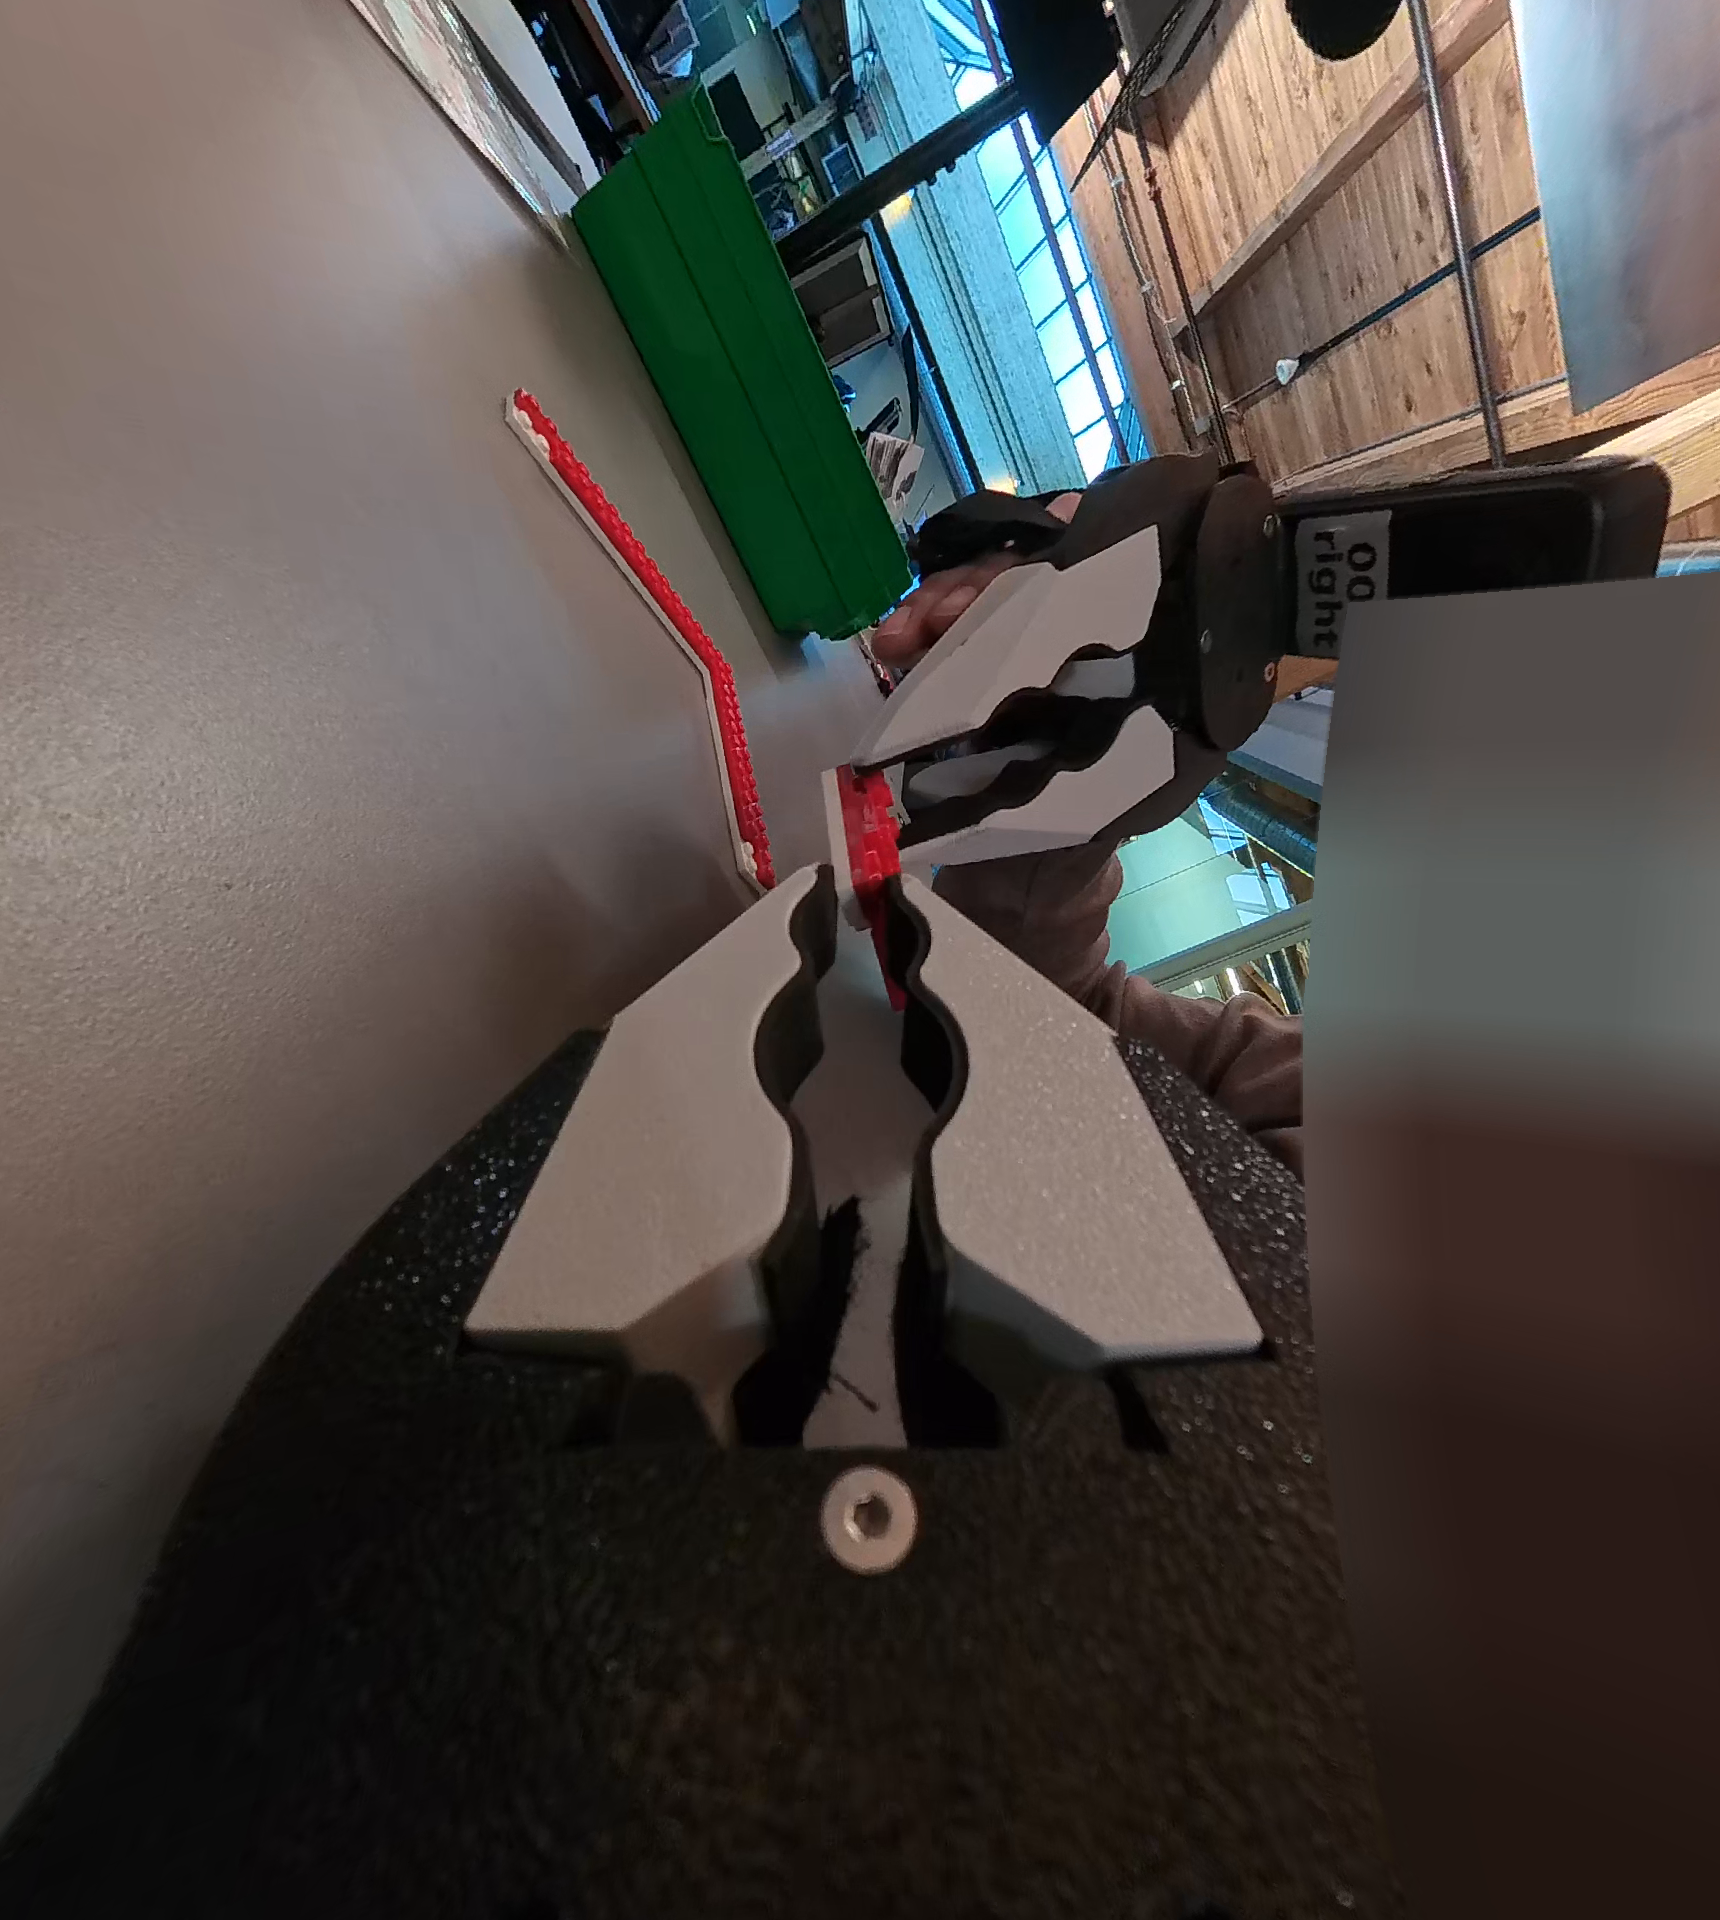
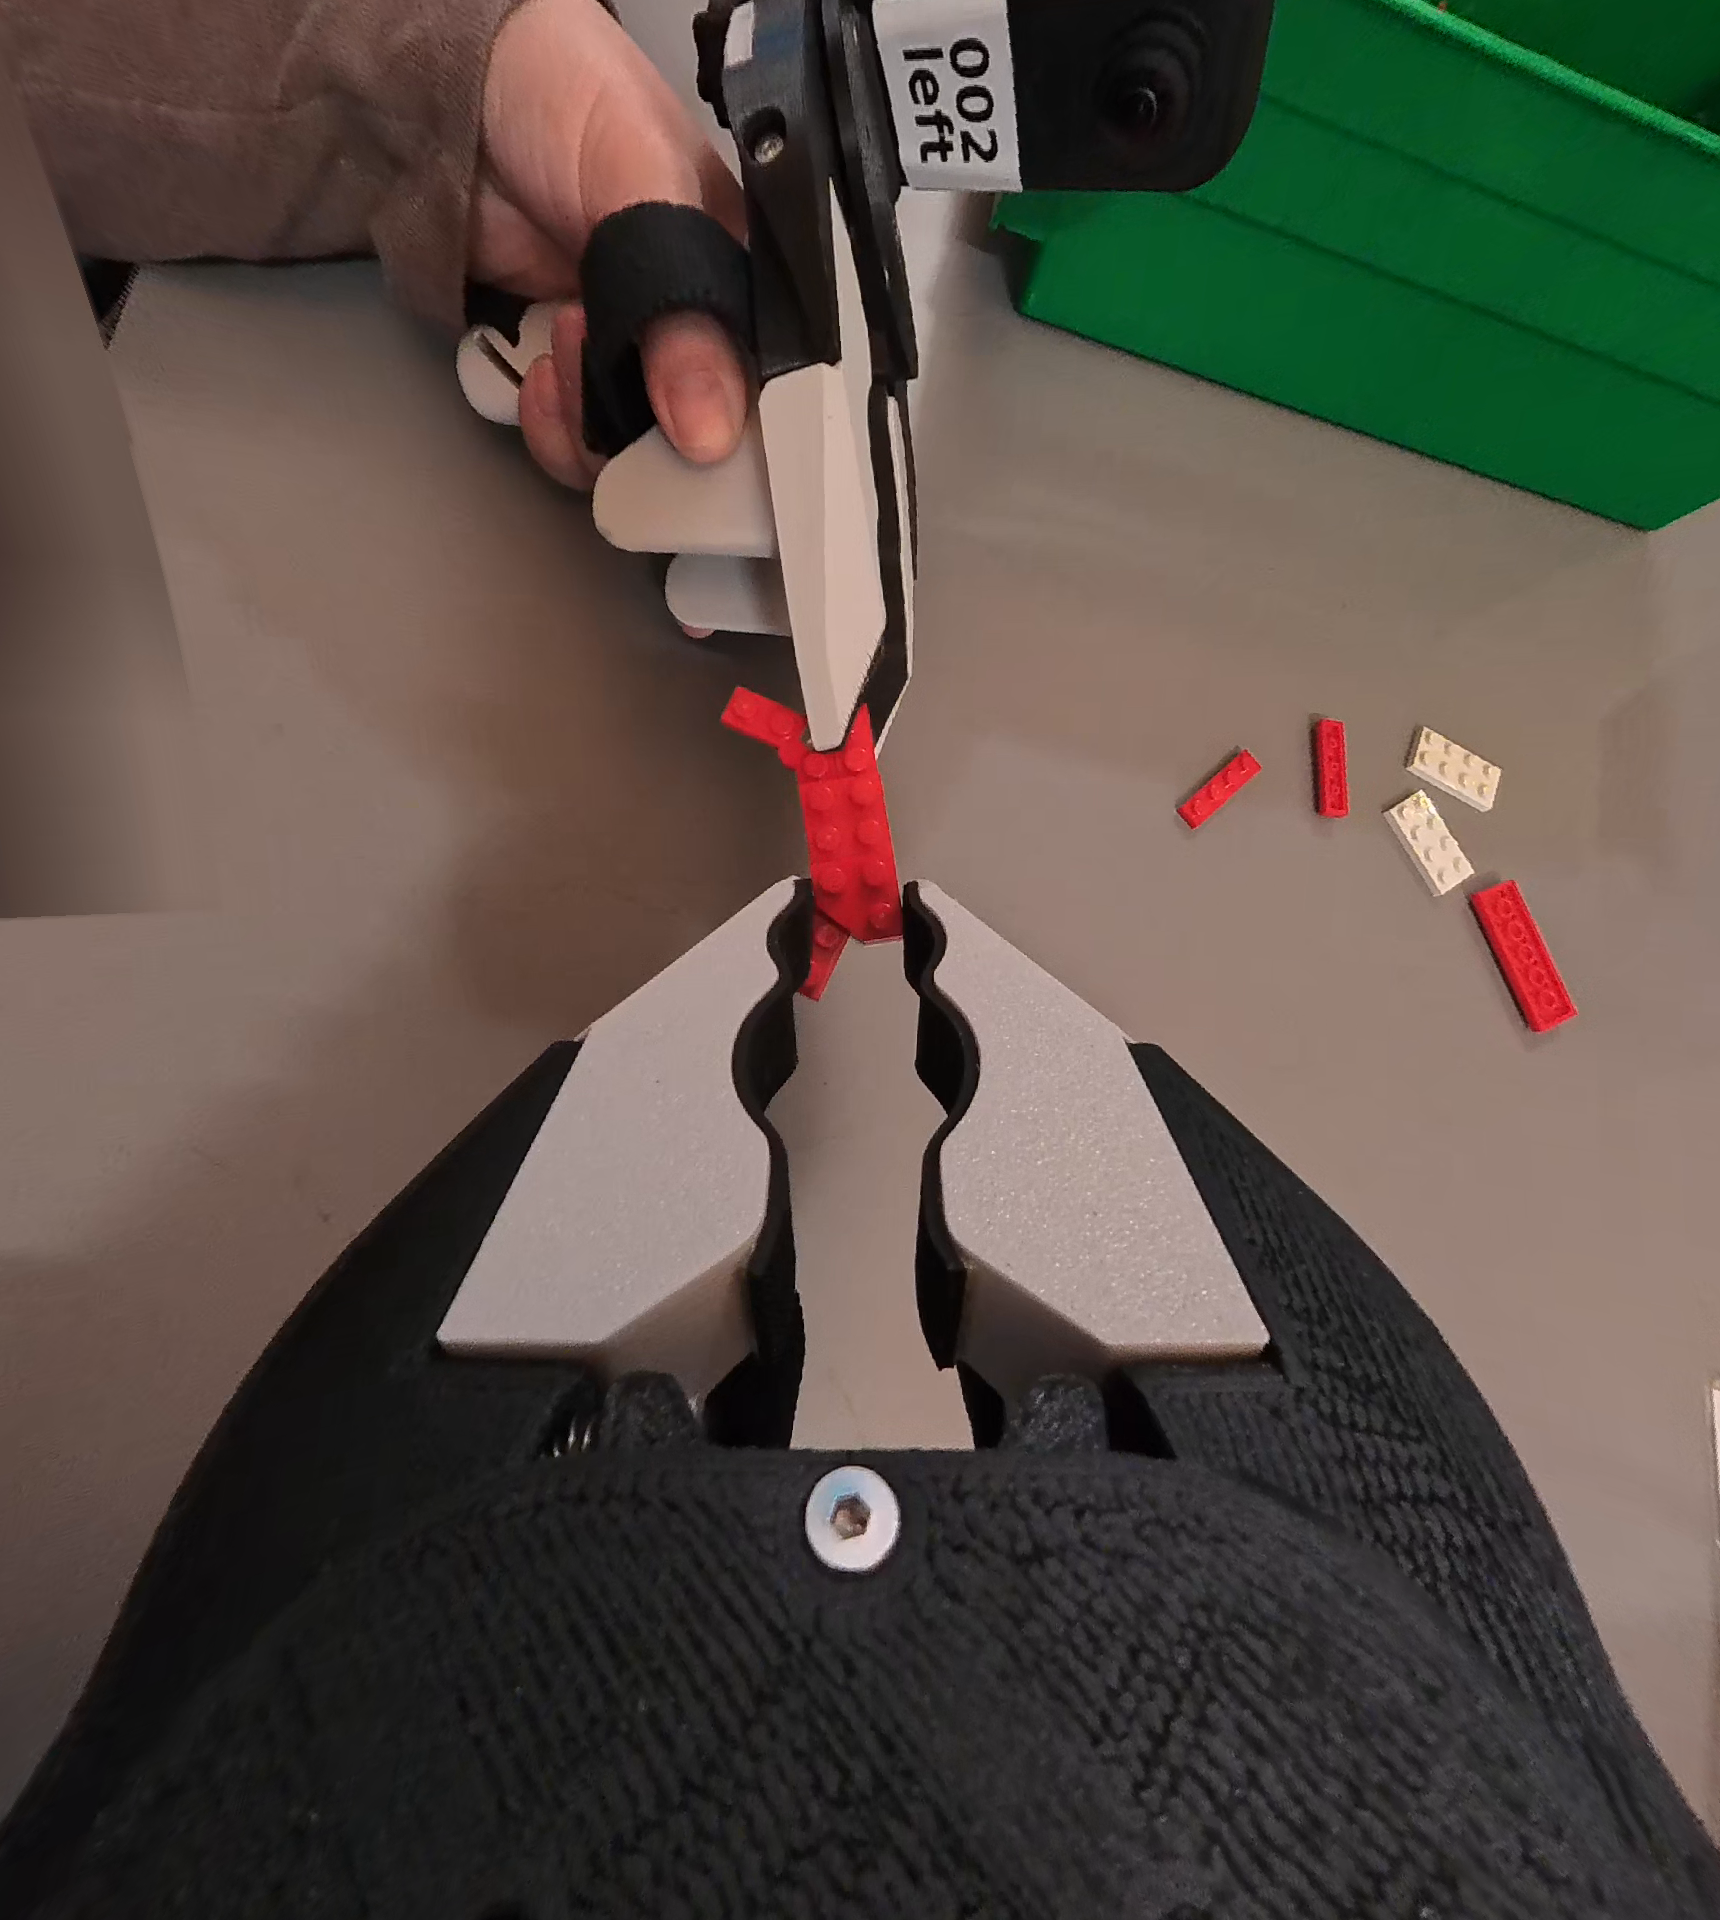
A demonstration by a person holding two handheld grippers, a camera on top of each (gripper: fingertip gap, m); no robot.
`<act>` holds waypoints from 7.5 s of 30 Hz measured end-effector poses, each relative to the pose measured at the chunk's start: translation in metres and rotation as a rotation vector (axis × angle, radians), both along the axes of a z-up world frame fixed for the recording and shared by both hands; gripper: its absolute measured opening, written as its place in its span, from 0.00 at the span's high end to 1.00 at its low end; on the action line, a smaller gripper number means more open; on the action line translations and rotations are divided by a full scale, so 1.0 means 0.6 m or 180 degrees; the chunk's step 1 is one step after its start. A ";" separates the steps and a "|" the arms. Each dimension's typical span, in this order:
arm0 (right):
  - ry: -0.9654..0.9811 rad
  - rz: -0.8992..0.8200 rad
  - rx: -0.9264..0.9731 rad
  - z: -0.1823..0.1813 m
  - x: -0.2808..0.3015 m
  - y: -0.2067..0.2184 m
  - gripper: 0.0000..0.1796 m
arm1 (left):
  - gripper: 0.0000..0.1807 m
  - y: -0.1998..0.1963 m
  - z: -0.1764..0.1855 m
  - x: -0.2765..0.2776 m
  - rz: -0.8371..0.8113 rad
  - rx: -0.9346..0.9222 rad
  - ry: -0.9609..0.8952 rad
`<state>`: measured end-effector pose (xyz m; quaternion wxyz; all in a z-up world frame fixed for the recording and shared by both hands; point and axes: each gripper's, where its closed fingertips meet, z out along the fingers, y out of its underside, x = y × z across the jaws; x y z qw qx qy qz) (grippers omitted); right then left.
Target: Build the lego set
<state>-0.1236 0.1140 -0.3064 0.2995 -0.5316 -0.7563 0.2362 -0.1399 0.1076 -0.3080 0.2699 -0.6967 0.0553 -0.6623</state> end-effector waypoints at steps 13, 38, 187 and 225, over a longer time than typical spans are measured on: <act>0.0153 -0.0118 0.0143 0.014 -0.001 0.010 0.77 | 0.96 0.004 0.001 -0.003 0.0045 -0.0016 -0.0028; 0.1222 -0.0144 0.3775 0.017 -0.013 0.003 0.69 | 0.97 0.005 0.009 -0.008 0.0065 -0.0024 -0.0169; 0.1283 -0.0224 -0.0253 0.000 0.009 -0.055 0.79 | 0.97 -0.027 0.002 0.023 -0.0345 -0.0061 -0.0064; 0.0286 -0.0722 -0.0496 -0.104 0.039 -0.012 0.85 | 0.97 -0.001 -0.020 0.016 0.0003 -0.0170 0.0173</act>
